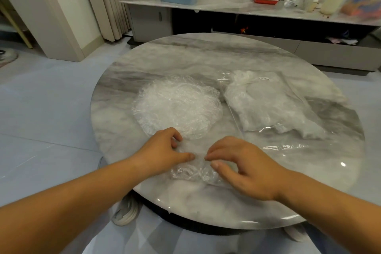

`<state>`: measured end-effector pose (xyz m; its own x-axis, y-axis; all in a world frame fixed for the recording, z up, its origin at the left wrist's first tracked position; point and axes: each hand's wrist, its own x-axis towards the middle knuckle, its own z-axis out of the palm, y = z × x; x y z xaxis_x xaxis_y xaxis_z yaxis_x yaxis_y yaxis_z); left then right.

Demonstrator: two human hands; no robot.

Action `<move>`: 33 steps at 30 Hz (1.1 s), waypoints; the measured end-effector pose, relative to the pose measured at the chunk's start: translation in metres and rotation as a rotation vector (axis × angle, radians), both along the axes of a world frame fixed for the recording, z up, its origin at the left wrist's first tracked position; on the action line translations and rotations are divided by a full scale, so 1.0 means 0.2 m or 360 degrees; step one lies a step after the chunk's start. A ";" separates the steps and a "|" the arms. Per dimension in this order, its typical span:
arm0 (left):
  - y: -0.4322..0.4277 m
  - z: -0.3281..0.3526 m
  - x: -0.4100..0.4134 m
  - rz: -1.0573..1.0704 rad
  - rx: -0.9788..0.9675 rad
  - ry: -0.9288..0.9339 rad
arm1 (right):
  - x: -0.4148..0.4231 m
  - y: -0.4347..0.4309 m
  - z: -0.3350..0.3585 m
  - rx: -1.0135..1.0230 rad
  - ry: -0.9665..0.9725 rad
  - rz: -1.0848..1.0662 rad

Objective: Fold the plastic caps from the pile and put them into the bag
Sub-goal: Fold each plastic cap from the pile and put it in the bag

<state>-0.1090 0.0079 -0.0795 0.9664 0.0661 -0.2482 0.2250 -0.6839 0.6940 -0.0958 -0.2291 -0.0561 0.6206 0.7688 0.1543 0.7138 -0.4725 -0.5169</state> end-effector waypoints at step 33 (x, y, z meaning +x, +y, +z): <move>-0.02 0.06 -0.08 0.0048 -0.0149 0.0223 | -0.24 -0.04 -0.08 -0.0560 -0.0050 0.0184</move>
